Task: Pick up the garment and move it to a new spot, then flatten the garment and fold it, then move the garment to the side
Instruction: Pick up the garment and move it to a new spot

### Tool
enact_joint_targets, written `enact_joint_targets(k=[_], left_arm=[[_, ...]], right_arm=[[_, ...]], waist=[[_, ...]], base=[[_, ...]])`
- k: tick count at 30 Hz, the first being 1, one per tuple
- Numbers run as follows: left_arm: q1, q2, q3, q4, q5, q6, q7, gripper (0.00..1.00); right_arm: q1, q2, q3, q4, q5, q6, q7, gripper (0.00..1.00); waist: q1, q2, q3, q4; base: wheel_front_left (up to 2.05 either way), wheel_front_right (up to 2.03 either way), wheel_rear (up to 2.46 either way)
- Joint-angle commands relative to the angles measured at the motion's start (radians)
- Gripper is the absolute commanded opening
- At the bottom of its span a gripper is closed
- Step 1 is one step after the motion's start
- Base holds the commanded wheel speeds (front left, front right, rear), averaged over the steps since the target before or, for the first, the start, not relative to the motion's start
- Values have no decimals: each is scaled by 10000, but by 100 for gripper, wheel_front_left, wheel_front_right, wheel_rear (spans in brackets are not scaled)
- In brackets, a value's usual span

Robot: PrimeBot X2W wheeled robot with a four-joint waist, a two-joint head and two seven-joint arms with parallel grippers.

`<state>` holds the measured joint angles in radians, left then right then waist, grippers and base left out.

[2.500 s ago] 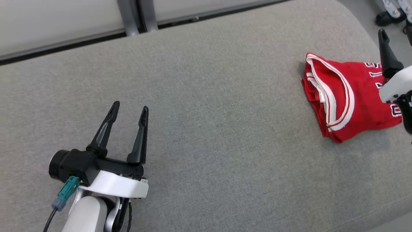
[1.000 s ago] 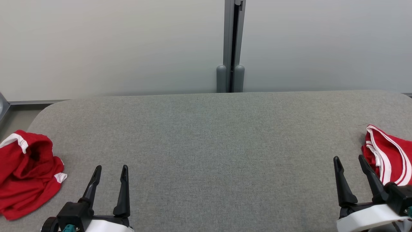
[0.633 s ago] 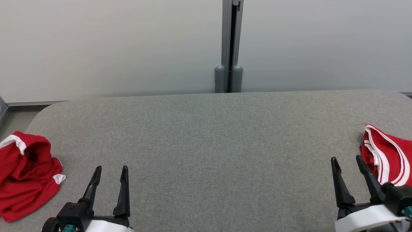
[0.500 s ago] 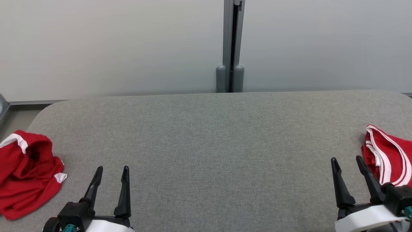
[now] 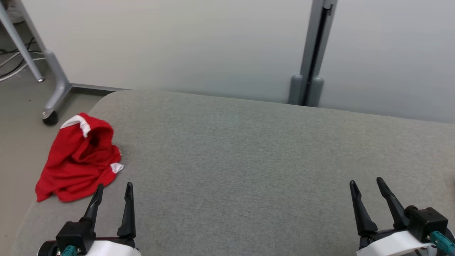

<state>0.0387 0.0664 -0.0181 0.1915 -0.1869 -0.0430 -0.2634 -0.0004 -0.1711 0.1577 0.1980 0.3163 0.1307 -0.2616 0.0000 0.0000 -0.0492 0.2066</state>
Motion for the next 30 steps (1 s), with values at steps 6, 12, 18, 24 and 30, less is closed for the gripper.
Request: enact_joint_targets(k=[6, 12, 18, 24, 30], left_arm=[[30, 76, 136, 61, -87, 89, -11, 100], [67, 166, 134, 28, -124, 159, 61, 100], [79, 236, 136, -122, -197, 192, 183, 100], [-427, 291, 260, -389, -645, 47, 659, 100], [-1738, 853, 479, -186, -1176, -180, 2237, 100]], right_arm=[[-112, 117, 169, -61, 17, 2, -46, 100], [-137, 190, 314, -29, 15, 2, -46, 100], [-171, 225, 370, -37, -9, 2, -46, 100], [-300, 178, 375, -258, -72, 2, -46, 100], [-544, -13, 502, -736, -170, 2, -46, 100]], waist=[[0, 0, -45, 1506], [0, 0, -83, 2116], [0, 0, -89, 2283], [0, 0, 43, 2217], [0, 0, 569, 1806]], base=[[0, 0, 0], [0, 0, 0], [0, 0, 0], [0, 0, 0], [0, 0, 0]])
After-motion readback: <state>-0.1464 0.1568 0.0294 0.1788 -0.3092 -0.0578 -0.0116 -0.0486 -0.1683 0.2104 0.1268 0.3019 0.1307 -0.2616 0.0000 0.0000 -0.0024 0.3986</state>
